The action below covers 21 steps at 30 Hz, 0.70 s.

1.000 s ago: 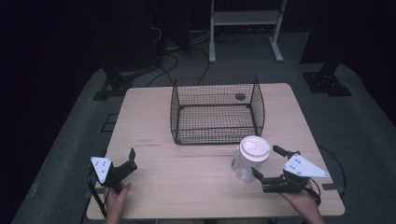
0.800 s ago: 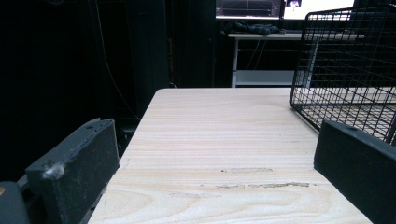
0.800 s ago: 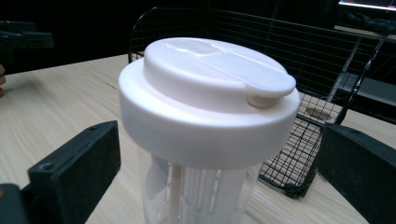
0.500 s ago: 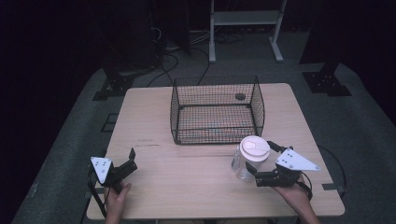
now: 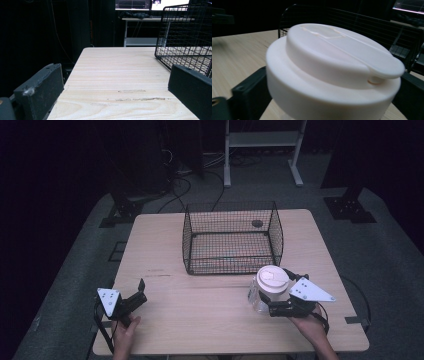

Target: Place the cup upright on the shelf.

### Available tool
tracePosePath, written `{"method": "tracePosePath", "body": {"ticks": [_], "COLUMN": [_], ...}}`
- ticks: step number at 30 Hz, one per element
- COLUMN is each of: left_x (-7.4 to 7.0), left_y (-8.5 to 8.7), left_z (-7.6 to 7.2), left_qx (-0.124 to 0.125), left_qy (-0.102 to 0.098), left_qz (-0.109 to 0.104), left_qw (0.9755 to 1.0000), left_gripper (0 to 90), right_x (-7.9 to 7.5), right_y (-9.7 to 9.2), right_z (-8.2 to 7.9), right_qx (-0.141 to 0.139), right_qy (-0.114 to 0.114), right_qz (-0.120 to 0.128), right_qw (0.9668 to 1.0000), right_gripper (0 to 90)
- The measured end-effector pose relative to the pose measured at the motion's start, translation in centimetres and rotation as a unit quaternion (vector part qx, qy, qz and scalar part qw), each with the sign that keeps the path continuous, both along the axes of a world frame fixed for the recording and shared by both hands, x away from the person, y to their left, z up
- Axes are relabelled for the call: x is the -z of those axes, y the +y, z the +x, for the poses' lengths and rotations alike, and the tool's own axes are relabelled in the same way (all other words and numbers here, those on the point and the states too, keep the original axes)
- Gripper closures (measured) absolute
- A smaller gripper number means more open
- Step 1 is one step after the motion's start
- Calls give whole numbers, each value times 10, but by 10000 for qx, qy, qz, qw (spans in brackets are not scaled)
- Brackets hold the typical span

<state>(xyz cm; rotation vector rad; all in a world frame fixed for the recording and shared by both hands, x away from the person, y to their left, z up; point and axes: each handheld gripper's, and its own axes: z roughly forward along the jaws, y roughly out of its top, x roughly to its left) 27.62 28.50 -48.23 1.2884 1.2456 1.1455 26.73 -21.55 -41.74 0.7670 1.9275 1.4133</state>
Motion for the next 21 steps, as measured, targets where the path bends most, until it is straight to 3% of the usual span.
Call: {"method": "tracePosePath", "body": {"ticks": [5, 16, 21], "left_x": [0, 0, 0], "left_y": [0, 0, 0], "left_z": [0, 0, 0], "left_qx": [3, 1, -2], "left_qy": [4, 6, 5], "left_qz": [2, -5, 0], "left_qw": [10000, 10000, 10000], "left_gripper": [0, 0, 0], "right_x": [2, -2, -12], "right_y": [1, 5, 8], "right_z": [-1, -2, -2], "right_qx": [54, 171, 106], "right_qy": [-42, -37, -53], "right_qz": [49, -106, 29], "right_qw": [10000, 9998, 9999], "right_gripper": [46, 51, 52]}}
